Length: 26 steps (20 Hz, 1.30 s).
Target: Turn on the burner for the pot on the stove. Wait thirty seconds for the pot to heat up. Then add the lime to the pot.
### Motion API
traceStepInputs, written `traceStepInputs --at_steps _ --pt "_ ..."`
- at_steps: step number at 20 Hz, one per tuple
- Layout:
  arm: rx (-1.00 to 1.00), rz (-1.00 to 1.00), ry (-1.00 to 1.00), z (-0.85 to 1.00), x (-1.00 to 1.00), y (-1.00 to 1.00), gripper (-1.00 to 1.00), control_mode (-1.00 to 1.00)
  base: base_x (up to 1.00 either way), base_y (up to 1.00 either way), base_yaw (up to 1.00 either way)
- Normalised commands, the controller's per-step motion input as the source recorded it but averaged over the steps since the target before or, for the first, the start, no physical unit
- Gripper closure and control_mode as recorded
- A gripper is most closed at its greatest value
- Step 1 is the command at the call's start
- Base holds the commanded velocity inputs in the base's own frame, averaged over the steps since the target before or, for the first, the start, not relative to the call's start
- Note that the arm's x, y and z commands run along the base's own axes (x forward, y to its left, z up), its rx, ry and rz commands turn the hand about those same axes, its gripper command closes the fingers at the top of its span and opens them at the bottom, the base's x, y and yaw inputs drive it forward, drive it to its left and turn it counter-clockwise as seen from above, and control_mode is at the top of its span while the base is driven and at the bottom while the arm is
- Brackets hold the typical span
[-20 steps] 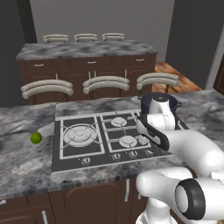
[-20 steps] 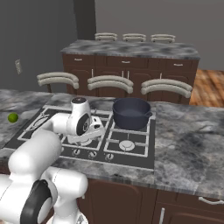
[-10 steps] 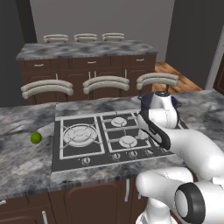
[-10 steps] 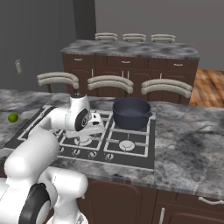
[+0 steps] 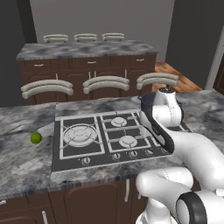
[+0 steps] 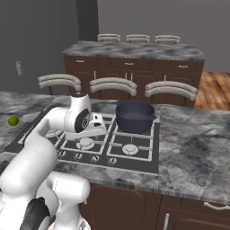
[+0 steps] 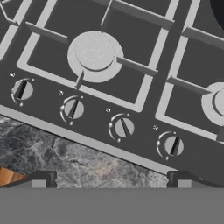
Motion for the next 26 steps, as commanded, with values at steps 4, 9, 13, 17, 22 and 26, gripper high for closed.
traceStepInputs --at_steps 4,9,13,17,22,26 --pt "0.01 0.0 -0.02 0.25 -0.03 0.0 -1.0 -1.0 0.0 0.0 0.0" --pt "0.03 0.0 -0.08 0.05 -0.23 0.0 -1.0 -1.0 0.0 0.0 0.0" --pt "0.02 0.0 -0.14 0.0 -0.27 0.0 -1.0 -1.0 0.0 0.0 0.0" --pt "0.0 0.0 -0.03 0.0 -0.04 0.0 -1.0 -1.0 0.0 0.0 0.0" --pt "0.0 -0.03 0.02 0.0 0.0 0.0 -1.0 -1.0 0.0 0.0 0.0" --pt "0.0 -0.03 0.03 0.0 0.0 -0.02 -1.0 -1.0 0.0 0.0 0.0"
